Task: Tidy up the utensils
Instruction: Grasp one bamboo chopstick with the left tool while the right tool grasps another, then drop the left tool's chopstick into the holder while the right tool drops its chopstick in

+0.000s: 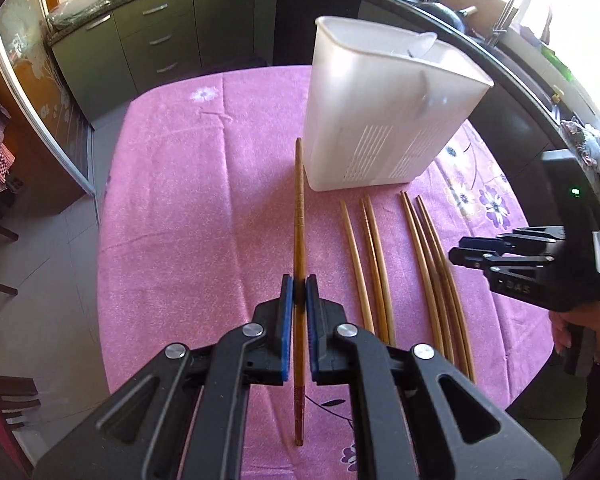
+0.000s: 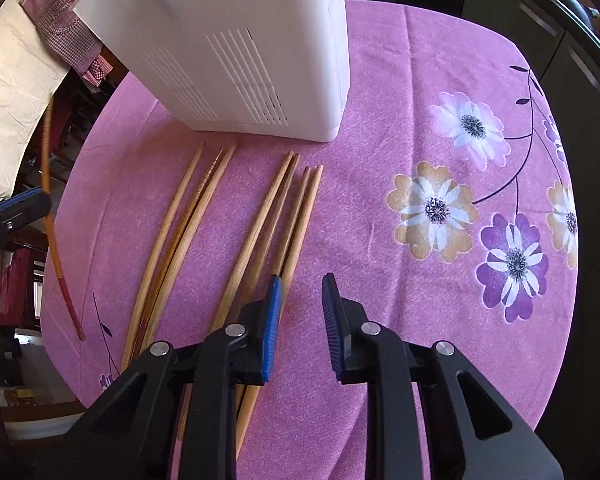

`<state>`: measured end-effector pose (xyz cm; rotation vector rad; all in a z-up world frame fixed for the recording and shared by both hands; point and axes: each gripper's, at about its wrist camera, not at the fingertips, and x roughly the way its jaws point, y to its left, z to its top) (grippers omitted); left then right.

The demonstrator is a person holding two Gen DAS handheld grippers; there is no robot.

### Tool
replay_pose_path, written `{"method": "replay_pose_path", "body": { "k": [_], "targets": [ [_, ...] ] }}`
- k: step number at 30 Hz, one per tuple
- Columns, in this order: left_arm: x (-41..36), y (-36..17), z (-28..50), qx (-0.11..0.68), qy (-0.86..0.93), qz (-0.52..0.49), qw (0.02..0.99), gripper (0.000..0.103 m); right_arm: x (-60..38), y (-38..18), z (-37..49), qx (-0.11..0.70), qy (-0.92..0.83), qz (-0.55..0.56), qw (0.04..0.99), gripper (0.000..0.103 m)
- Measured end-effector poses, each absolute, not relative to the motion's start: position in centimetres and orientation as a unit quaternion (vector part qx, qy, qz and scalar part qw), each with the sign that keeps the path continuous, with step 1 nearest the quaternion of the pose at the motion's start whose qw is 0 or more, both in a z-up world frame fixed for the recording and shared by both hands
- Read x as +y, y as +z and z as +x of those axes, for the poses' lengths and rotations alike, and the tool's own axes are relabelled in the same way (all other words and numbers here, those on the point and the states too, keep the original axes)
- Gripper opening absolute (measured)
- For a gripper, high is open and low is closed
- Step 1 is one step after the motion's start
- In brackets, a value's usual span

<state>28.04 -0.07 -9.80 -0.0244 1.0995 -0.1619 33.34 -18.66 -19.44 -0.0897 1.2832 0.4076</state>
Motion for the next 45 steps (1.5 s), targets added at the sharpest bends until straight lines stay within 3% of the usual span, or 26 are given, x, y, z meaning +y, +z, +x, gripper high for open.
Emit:
{"method": "replay_pose_path", "body": {
  "k": [2, 19, 24, 36, 45],
  "targets": [
    [1.4, -8.7, 26.6, 0.504, -0.081, -0.006, 0.860, 0.007, -18.3, -19.7, 33.6, 0.599, 0.182, -0.046, 0.778, 0.015],
    [2.4, -6.9, 22.6, 0.458, -0.105, 0.017, 0.882, 0.007, -13.4, -20.9, 33.7, 0.618, 0.147, -0.100, 0.766, 0.014],
    [2.2, -6.4, 22.0, 0.452, -0.110, 0.023, 0.885, 0.007, -11.7, -20.9, 32.8, 0.602, 0.150, -0.111, 0.776, 0.007],
    [2.8, -4.4, 20.5, 0.429, -0.108, 0.027, 0.896, 0.007, -15.8, -9.7, 25.8, 0.473, 0.214, -0.068, 0.852, 0.007],
    [3.0, -4.0, 19.3, 0.428, -0.104, 0.031, 0.897, 0.007, -19.6, -6.3, 21.3, 0.427, 0.219, -0.072, 0.874, 0.007]
  ]
}}
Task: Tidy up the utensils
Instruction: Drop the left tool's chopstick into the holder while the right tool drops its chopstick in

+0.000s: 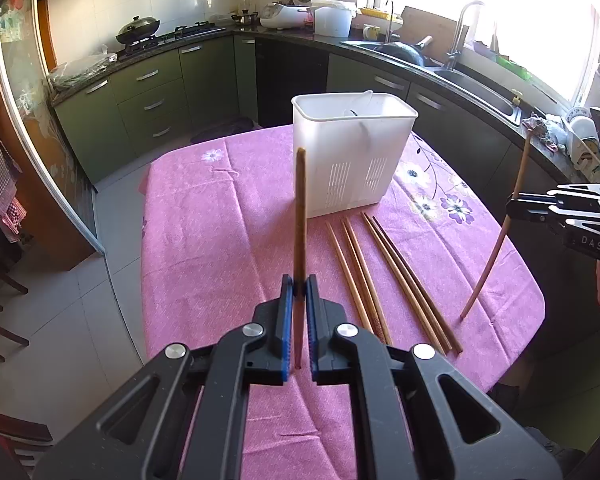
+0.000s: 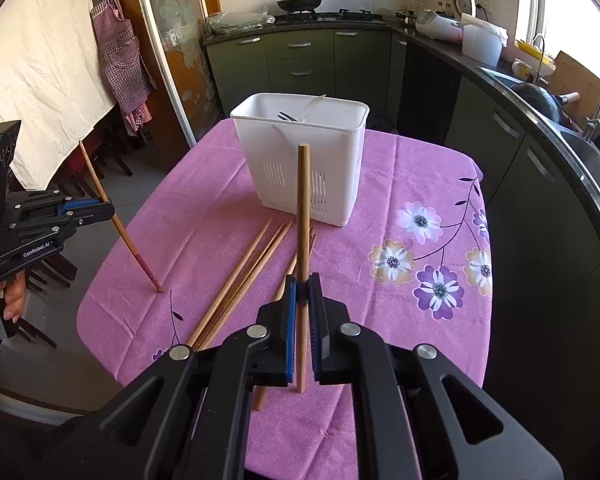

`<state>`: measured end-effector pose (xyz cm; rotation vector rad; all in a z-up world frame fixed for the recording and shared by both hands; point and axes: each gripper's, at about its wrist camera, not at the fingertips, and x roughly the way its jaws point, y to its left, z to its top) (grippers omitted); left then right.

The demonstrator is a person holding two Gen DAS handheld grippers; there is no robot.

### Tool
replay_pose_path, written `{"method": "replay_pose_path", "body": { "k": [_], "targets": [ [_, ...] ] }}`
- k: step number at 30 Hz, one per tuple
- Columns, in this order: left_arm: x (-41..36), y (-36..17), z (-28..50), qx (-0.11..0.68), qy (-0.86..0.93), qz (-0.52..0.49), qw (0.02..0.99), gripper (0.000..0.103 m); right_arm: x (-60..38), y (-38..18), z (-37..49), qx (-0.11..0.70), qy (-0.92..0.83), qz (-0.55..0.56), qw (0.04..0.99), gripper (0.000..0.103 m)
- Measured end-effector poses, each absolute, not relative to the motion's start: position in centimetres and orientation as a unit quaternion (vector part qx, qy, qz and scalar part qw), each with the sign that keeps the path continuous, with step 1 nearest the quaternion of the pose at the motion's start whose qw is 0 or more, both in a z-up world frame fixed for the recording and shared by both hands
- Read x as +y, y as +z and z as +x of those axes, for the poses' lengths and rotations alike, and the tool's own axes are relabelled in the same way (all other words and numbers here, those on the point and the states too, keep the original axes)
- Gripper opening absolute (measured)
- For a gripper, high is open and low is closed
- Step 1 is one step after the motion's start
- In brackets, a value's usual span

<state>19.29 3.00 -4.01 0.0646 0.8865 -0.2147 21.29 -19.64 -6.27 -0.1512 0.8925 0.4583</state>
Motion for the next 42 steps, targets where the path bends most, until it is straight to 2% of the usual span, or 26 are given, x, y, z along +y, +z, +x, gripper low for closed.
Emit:
{"method": "replay_pose_path", "body": {
  "k": [13, 20, 29, 32, 35, 42],
  "targets": [
    [2.8, -2.1, 19.2, 0.420, -0.108, 0.029, 0.901, 0.007, -20.8, -5.8, 21.4, 0.416, 0.227, -0.058, 0.879, 0.007],
    [1.9, 3.8, 21.6, 0.386, -0.126, 0.011, 0.914, 0.007, -21.4, -2.8, 22.0, 0.387, 0.232, -0.048, 0.891, 0.007],
    [-1.5, 12.7, 27.4, 0.271, -0.127, 0.000, 0.954, 0.007, -22.7, -2.7, 23.2, 0.386, 0.235, -0.035, 0.891, 0.007],
    [-2.7, 12.3, 30.0, 0.267, -0.109, 0.008, 0.957, 0.007, -23.2, -2.9, 23.6, 0.387, 0.234, -0.029, 0.891, 0.007],
    [-3.4, 9.9, 32.7, 0.299, -0.099, 0.005, 0.949, 0.007, -23.7, -2.3, 23.8, 0.380, 0.235, -0.024, 0.894, 0.007],
    [-3.2, 3.3, 36.1, 0.388, -0.081, 0.000, 0.918, 0.007, -23.5, 3.2, 24.6, 0.317, 0.238, -0.012, 0.918, 0.007]
  ]
}}
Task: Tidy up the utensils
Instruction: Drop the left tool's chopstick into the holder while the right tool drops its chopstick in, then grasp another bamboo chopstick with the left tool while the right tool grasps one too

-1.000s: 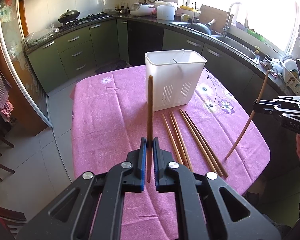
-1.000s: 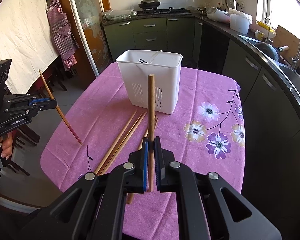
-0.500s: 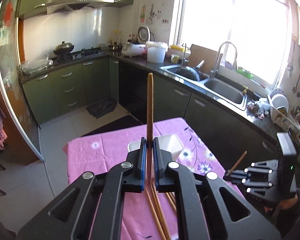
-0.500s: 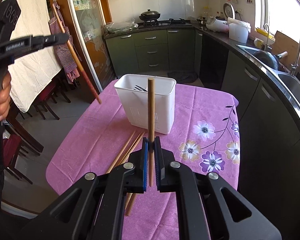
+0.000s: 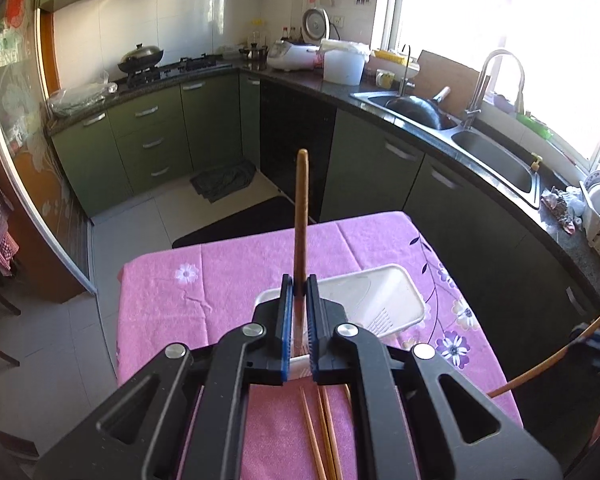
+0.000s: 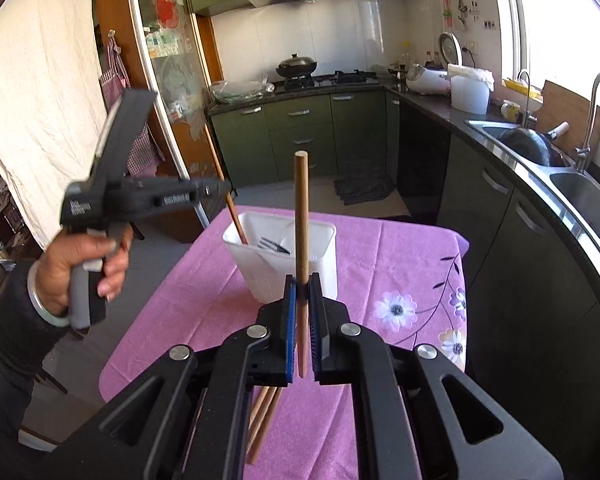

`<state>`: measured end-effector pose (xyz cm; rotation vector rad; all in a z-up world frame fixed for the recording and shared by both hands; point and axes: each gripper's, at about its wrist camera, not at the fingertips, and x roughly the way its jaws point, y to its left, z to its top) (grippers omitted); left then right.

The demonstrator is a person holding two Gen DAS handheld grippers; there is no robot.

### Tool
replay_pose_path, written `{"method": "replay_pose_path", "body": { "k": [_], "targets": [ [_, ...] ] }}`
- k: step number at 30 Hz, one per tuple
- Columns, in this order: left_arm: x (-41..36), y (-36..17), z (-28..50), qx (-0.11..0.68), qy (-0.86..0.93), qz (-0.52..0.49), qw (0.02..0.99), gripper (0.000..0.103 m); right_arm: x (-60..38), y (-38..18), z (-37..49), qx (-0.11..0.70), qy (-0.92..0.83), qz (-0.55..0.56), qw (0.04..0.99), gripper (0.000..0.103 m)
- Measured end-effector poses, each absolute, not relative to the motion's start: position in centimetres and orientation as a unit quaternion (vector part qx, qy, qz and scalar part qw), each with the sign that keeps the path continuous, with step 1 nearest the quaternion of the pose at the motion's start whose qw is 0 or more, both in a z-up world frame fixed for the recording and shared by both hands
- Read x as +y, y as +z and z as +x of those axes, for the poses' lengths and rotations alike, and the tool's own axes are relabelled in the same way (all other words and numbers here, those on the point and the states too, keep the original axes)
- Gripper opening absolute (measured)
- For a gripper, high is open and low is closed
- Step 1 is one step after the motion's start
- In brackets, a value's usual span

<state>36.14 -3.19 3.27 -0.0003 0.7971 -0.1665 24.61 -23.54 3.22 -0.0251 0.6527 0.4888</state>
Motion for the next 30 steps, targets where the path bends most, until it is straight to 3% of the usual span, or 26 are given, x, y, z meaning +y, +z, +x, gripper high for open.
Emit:
{"method": "replay_pose_path", "body": {
  "k": [10, 21, 23, 30],
  "targets": [
    [-1.9, 2.9, 34.1, 0.386, -0.084, -0.001, 0.919, 0.020, -22.1, 9.6, 29.5, 0.233, 0.214, 0.044, 0.948, 0.007],
    [-1.1, 2.2, 30.4, 0.410, -0.105, 0.011, 0.906, 0.025, -17.8, 2.9, 36.0, 0.325, 0.201, 0.012, 0.924, 0.007],
    [-1.2, 1.8, 29.9, 0.420, -0.113, 0.009, 0.900, 0.025, -17.7, 2.6, 36.1, 0.329, 0.207, 0.010, 0.921, 0.012],
    [-2.4, -1.1, 28.3, 0.468, -0.134, 0.014, 0.873, 0.026, -19.0, 3.8, 31.8, 0.310, 0.212, -0.005, 0.927, 0.012]
  ]
}}
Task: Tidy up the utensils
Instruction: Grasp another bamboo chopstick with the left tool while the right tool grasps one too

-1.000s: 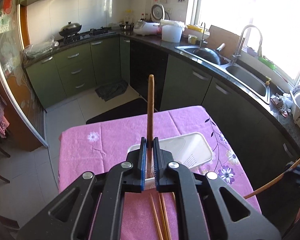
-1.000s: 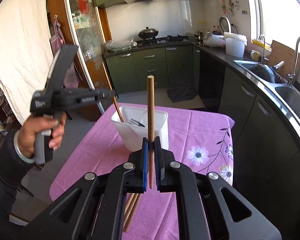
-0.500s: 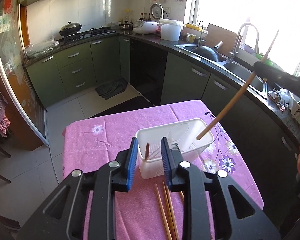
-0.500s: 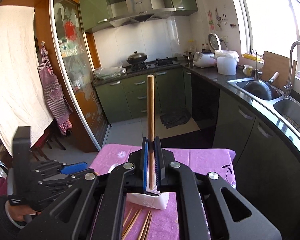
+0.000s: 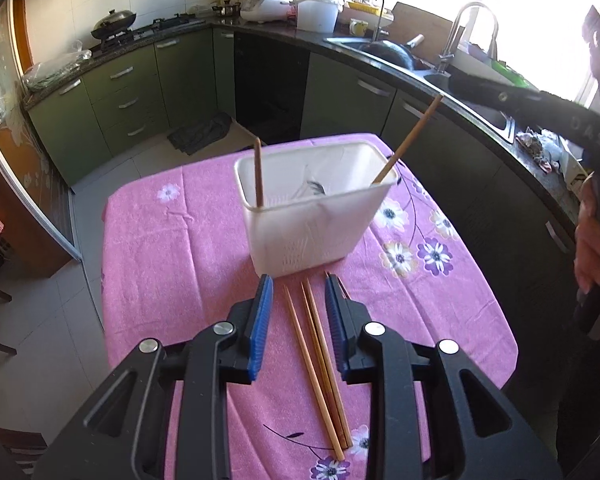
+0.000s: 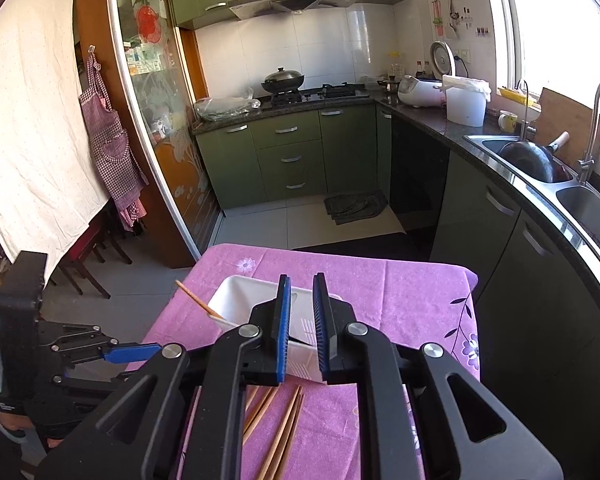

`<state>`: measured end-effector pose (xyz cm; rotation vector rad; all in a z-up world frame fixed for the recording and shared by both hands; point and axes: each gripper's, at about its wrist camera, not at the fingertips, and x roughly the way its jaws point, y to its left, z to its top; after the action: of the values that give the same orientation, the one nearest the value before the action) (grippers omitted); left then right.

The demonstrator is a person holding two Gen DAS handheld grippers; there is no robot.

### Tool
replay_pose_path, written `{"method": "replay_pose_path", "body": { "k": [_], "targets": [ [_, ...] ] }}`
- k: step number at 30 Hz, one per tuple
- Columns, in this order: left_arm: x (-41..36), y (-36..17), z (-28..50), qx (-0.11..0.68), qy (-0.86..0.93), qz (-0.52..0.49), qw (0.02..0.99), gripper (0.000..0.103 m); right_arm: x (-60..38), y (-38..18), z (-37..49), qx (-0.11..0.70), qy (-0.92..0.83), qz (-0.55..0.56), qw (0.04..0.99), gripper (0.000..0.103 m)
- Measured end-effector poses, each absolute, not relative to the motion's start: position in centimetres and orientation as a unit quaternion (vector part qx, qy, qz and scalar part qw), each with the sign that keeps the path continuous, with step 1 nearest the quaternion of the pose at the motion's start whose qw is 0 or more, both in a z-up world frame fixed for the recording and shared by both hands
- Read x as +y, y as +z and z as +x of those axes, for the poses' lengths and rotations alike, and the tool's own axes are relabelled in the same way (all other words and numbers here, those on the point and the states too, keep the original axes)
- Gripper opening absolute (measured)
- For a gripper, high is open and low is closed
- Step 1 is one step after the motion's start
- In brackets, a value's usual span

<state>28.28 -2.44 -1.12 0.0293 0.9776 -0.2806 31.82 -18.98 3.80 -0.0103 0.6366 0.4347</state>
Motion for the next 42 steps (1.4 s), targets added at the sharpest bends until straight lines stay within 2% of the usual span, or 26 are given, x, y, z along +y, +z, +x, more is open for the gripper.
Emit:
{"method": "replay_pose_path", "body": {
  "k": [4, 11, 16, 22, 24, 28, 36, 42],
  "targets": [
    [-3.2, -4.9, 27.8, 0.513, -0.146, 0.004, 0.846, 0.026, -20.0, 1.5, 29.4, 0.351, 0.220, -0.020, 0.910, 0.012],
    [-4.0, -11.9, 29.6, 0.588, -0.115, 0.003, 0.801, 0.026, -21.3, -7.0, 28.7, 0.458, 0.211, -0.051, 0.862, 0.013],
    [-4.4, -15.3, 31.5, 0.625, -0.087, -0.003, 0.776, 0.026, -21.6, -11.5, 28.9, 0.504, 0.213, -0.058, 0.835, 0.013],
    [-4.8, -16.5, 32.8, 0.635, -0.059, 0.003, 0.770, 0.026, -21.1, -13.8, 29.6, 0.530, 0.222, -0.065, 0.816, 0.013],
    [-5.1, -17.0, 33.2, 0.640, -0.050, 0.011, 0.766, 0.018, -21.1, -14.3, 29.6, 0.533, 0.225, -0.065, 0.813, 0.013],
    [-6.1, -17.7, 33.7, 0.650, -0.045, 0.024, 0.758, 0.012, -21.2, -14.7, 29.6, 0.536, 0.226, -0.066, 0.811, 0.013],
    [-7.5, -18.0, 34.2, 0.654, -0.041, 0.043, 0.754, 0.008, -21.2, -15.5, 30.1, 0.556, 0.221, -0.069, 0.799, 0.013],
    [-5.0, -18.0, 33.5, 0.656, -0.032, 0.037, 0.753, 0.008, -19.5, -17.0, 30.5, 0.580, 0.228, -0.072, 0.779, 0.015]
  ]
}}
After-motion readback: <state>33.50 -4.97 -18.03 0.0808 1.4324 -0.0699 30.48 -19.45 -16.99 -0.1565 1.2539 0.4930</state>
